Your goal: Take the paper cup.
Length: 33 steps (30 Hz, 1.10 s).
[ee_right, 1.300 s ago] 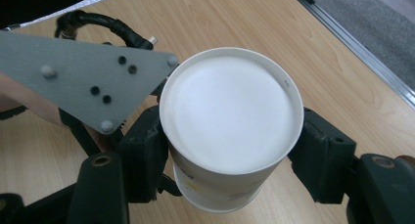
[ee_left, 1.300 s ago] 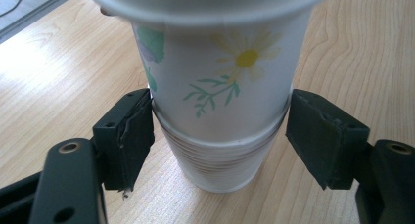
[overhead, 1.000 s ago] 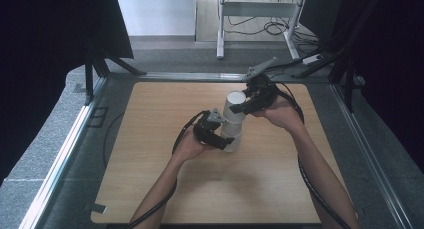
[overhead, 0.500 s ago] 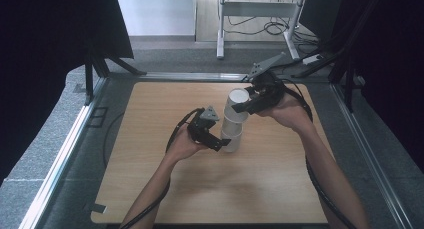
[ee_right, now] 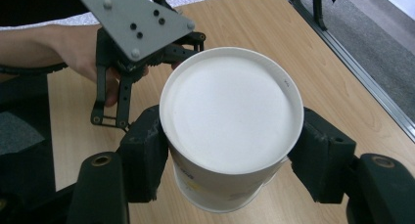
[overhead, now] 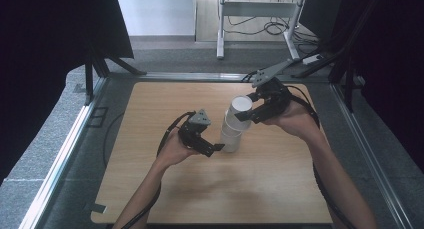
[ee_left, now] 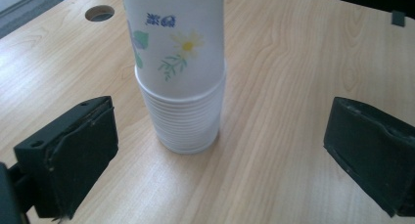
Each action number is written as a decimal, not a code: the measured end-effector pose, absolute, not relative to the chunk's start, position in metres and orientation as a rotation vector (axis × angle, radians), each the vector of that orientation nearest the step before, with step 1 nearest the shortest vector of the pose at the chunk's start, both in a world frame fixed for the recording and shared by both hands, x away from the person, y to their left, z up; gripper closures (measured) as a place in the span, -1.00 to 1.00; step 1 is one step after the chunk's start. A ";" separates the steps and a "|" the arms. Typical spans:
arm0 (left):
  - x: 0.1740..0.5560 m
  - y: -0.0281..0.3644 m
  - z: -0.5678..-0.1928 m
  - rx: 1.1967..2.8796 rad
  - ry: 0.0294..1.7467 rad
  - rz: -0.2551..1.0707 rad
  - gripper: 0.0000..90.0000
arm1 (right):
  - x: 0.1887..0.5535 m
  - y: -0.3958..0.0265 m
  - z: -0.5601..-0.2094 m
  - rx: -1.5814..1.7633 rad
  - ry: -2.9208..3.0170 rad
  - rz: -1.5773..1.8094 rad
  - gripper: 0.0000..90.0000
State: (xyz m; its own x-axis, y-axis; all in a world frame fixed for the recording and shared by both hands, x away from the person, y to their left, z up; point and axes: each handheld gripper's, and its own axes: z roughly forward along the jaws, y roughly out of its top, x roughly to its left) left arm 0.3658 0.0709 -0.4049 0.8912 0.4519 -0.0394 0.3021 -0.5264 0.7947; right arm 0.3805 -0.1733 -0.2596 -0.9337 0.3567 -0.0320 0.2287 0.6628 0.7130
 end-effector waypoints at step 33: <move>0.308 0.082 -0.419 2.161 0.468 0.215 -0.99 | 0.335 -0.185 -0.311 0.367 2.696 1.190 -0.21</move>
